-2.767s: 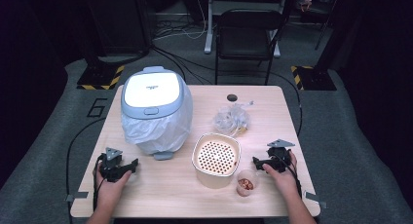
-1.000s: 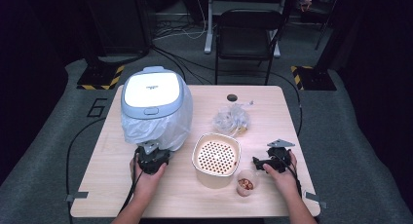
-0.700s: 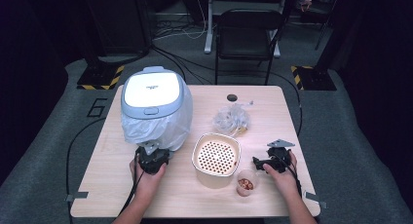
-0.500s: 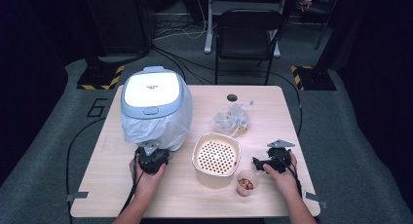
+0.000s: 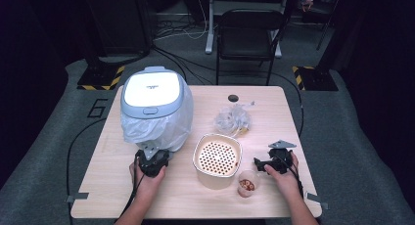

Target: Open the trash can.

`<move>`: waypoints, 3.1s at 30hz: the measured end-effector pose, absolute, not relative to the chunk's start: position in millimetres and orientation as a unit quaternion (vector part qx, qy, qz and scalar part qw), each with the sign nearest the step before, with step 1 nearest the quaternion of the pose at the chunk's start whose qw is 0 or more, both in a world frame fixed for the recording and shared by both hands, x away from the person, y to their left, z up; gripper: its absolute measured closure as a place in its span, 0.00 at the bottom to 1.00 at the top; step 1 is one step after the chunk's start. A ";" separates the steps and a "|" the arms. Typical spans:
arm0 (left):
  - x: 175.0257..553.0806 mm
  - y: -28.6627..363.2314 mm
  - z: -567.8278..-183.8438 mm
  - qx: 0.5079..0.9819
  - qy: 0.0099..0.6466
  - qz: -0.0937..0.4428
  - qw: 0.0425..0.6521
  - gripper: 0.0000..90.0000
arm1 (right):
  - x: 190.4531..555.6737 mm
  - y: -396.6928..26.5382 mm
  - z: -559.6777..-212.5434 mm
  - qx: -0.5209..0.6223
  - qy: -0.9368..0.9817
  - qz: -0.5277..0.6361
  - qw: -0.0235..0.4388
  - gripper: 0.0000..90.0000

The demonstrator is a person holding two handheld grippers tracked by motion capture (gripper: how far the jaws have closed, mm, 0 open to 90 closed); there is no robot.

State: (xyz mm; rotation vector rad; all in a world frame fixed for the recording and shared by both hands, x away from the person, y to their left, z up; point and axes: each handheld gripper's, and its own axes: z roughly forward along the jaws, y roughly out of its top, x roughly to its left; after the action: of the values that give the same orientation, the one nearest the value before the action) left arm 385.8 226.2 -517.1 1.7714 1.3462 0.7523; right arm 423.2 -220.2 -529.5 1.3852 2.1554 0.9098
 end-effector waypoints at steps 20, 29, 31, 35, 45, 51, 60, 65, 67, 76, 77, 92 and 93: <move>386.7 219.8 -526.2 0.690 0.557 0.281 0.367 0.62 | 423.3 -220.4 -529.6 0.496 0.776 0.328 0.211 0.00; 386.7 219.1 -526.6 0.688 0.558 0.283 0.368 0.62 | 423.1 -220.2 -529.5 0.498 0.775 0.327 0.210 0.00; 387.0 218.7 -527.2 0.685 0.558 0.287 0.370 0.62 | 423.1 -220.2 -529.4 0.498 0.775 0.327 0.210 0.00; 387.1 219.0 -527.0 0.687 0.556 0.287 0.369 0.62 | 423.2 -220.7 -529.6 0.494 0.777 0.327 0.212 0.00; 387.1 219.5 -526.7 0.688 0.557 0.284 0.368 0.62 | 423.5 -223.5 -524.6 0.492 0.782 0.328 0.199 0.16; 387.3 219.4 -527.1 0.686 0.557 0.285 0.370 0.62 | 425.7 -222.9 -515.8 0.493 0.789 0.324 0.174 0.21; 387.3 219.3 -527.2 0.686 0.557 0.286 0.370 0.62 | 438.0 -226.3 -473.9 0.473 0.785 0.345 0.203 0.24; 387.4 219.2 -527.3 0.685 0.557 0.286 0.371 0.62 | 446.1 -225.5 -458.2 0.473 0.783 0.351 0.198 0.25; 387.3 219.4 -527.0 0.686 0.558 0.285 0.370 0.62 | 452.6 -222.5 -447.6 0.466 0.788 0.353 0.194 0.25; 387.1 219.6 -526.8 0.688 0.557 0.283 0.369 0.62 | 467.9 -208.6 -420.6 0.447 0.796 0.356 0.198 0.22; 387.1 219.6 -526.7 0.688 0.557 0.283 0.369 0.62 | 470.8 -206.4 -416.3 0.443 0.798 0.358 0.197 0.22; 387.0 219.3 -526.8 0.687 0.559 0.282 0.369 0.62 | 509.8 -175.5 -407.5 0.448 0.796 0.363 0.185 0.04; 387.1 219.6 -526.7 0.688 0.558 0.283 0.369 0.62 | 512.2 -174.3 -408.6 0.447 0.796 0.364 0.184 0.03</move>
State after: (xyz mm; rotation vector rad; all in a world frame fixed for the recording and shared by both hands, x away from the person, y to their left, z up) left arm 387.1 219.6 -526.7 1.7654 1.4316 0.7262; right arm 512.2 -174.3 -408.6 1.2597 2.2454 1.0259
